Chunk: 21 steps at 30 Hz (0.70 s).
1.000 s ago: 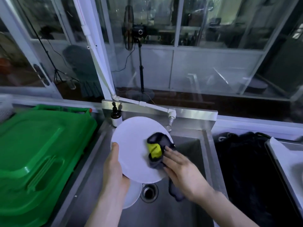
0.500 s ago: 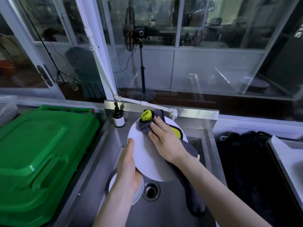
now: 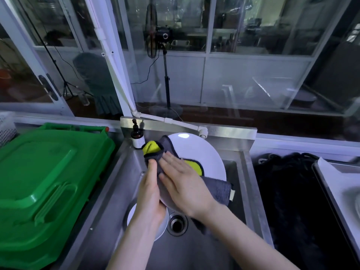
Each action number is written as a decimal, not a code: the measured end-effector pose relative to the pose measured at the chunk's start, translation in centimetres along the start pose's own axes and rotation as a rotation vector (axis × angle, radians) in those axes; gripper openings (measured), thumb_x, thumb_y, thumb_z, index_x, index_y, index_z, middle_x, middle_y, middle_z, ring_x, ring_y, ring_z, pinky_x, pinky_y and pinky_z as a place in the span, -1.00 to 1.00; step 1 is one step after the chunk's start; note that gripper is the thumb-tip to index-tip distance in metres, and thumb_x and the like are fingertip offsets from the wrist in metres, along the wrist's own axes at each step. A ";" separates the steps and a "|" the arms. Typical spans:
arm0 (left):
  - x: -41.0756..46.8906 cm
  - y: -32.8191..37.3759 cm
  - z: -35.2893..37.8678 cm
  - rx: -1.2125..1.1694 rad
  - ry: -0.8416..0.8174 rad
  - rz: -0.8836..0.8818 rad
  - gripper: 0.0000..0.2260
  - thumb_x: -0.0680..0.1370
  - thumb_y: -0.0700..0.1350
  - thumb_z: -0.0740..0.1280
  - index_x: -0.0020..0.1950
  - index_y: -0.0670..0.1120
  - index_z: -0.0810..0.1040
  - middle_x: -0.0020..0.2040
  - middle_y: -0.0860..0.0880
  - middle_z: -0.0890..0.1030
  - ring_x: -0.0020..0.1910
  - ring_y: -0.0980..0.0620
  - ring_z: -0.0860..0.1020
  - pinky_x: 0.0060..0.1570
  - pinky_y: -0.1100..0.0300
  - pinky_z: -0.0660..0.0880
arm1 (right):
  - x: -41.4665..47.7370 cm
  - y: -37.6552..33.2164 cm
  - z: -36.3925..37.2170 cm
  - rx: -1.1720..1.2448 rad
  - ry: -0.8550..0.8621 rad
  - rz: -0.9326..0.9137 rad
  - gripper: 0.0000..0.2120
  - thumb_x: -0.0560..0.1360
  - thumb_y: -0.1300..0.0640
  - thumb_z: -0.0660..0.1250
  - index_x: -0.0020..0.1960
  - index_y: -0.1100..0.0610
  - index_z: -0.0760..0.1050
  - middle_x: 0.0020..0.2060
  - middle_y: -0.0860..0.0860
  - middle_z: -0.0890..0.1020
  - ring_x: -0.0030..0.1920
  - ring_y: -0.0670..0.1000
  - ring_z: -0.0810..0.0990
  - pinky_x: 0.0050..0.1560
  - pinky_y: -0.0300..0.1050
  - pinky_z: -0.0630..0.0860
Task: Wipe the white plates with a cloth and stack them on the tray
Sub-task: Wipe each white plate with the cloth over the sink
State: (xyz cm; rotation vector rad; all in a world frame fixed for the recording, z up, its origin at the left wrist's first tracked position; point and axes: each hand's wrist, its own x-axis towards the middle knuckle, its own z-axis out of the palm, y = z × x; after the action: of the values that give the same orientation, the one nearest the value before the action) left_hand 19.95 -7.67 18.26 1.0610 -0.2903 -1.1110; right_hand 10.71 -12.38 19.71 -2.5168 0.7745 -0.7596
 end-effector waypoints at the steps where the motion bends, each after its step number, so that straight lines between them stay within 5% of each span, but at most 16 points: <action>1: 0.1 0.1 0.0 0.002 0.005 -0.015 -0.50 0.47 0.32 0.29 0.19 -0.01 0.64 0.08 0.02 0.74 0.12 0.06 0.67 0.11 0.08 0.54 | 0.9 0.5 -0.2 -0.022 0.033 0.018 -0.58 0.65 0.09 0.15 0.49 0.18 0.32 0.51 0.06 0.31 0.54 0.02 0.21 0.50 -0.13 0.09; 6: 0.1 1.5 -0.3 -0.002 0.050 -0.008 -0.68 0.66 0.19 0.18 0.16 0.05 0.62 0.03 0.10 0.75 0.07 0.09 0.70 0.02 0.03 0.56 | 3.4 4.2 -1.4 -0.079 0.076 0.237 -0.55 0.67 0.08 0.13 0.52 0.20 0.25 0.53 0.09 0.25 0.55 0.03 0.17 0.53 -0.21 0.03; 12: 0.7 3.4 -1.4 -0.077 0.098 0.035 -0.56 0.64 0.26 0.20 0.33 0.02 0.61 0.23 -0.01 0.68 0.24 -0.13 0.63 0.31 -0.18 0.49 | -2.7 4.0 -1.4 -0.183 0.066 0.107 -0.72 0.61 0.14 0.24 0.24 0.24 0.55 0.29 0.14 0.57 0.41 0.12 0.44 0.34 0.11 0.43; 14: 0.8 3.3 -1.1 -0.119 0.124 -0.041 -0.47 0.60 0.30 0.21 0.11 -0.10 0.72 0.09 -0.09 0.73 0.07 -0.09 0.70 0.20 -0.05 0.55 | -4.2 1.8 -0.4 -0.132 0.028 -0.021 -0.76 0.61 0.12 0.23 0.18 0.19 0.57 0.29 0.08 0.58 0.42 0.08 0.43 0.33 0.09 0.43; 17: 0.9 2.3 -0.7 -0.160 0.060 -0.108 -0.41 0.56 0.33 0.24 -0.22 -0.13 0.77 -0.15 -0.10 0.74 -0.22 0.00 0.73 -0.24 0.19 0.64 | -3.0 -0.5 0.4 0.001 0.002 -0.088 -0.78 0.64 0.12 0.18 0.14 0.17 0.55 0.31 0.01 0.55 0.49 0.02 0.32 0.38 0.01 0.34; 21: 1.2 1.6 -0.2 -0.219 -0.007 -0.091 -0.54 0.63 0.21 0.20 -0.06 -0.03 0.79 0.06 0.01 0.74 0.03 0.11 0.71 -0.05 0.27 0.64 | 0.6 -1.1 -0.2 0.066 0.024 0.052 -0.77 0.64 0.19 0.17 0.20 0.24 0.54 0.37 0.03 0.49 0.53 0.00 0.22 0.39 0.05 0.28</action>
State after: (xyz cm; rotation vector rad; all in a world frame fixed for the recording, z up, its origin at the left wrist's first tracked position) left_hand 21.61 -8.49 19.09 0.8824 -0.1225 -1.1988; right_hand 11.45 -11.98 20.64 -2.4242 0.8066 -0.7856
